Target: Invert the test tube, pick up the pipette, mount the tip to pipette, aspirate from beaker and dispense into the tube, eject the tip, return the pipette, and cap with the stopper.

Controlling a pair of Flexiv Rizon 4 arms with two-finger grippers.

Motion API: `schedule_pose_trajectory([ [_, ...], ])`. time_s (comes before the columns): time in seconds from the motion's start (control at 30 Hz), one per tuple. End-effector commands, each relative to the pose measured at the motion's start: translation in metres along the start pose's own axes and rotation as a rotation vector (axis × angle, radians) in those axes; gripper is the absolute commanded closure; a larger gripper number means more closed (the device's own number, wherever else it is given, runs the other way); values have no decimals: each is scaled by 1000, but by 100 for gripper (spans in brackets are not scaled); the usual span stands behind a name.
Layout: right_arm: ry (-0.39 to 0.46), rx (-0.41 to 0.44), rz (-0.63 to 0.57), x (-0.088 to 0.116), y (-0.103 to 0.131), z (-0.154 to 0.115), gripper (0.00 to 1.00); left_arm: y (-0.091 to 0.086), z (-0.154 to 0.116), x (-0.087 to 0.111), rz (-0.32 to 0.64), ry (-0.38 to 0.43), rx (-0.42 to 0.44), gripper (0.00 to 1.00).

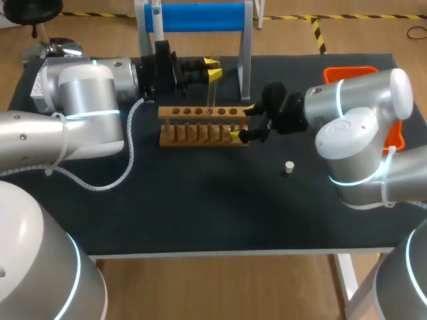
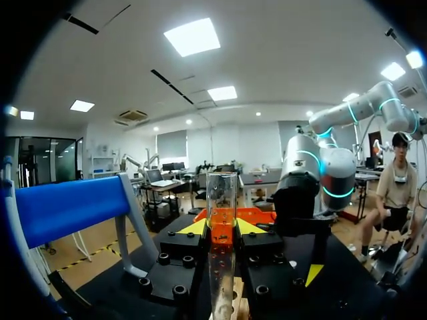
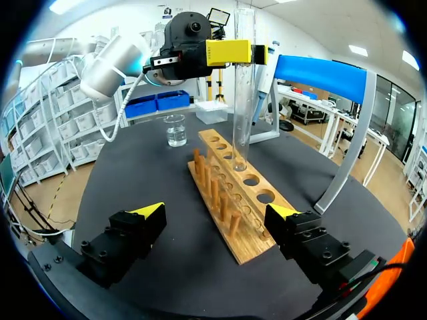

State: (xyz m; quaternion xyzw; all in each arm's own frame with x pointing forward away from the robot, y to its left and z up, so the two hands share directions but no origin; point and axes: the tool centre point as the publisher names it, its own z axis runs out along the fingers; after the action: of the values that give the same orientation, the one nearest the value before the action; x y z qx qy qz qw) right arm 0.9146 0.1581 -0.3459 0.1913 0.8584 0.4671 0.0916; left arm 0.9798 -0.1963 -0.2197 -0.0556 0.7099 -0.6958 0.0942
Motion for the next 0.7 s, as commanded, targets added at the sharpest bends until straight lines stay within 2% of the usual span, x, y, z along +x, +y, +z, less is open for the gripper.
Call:
schedule_pose_trajectory([
  [0.03,2,-2,0,0,-1,-1,0,4,3,-2,0,7,1,100],
  [0.7,2,-2,0,0,-1,-1,0,22,6,-5,-15,0,8,100],
])
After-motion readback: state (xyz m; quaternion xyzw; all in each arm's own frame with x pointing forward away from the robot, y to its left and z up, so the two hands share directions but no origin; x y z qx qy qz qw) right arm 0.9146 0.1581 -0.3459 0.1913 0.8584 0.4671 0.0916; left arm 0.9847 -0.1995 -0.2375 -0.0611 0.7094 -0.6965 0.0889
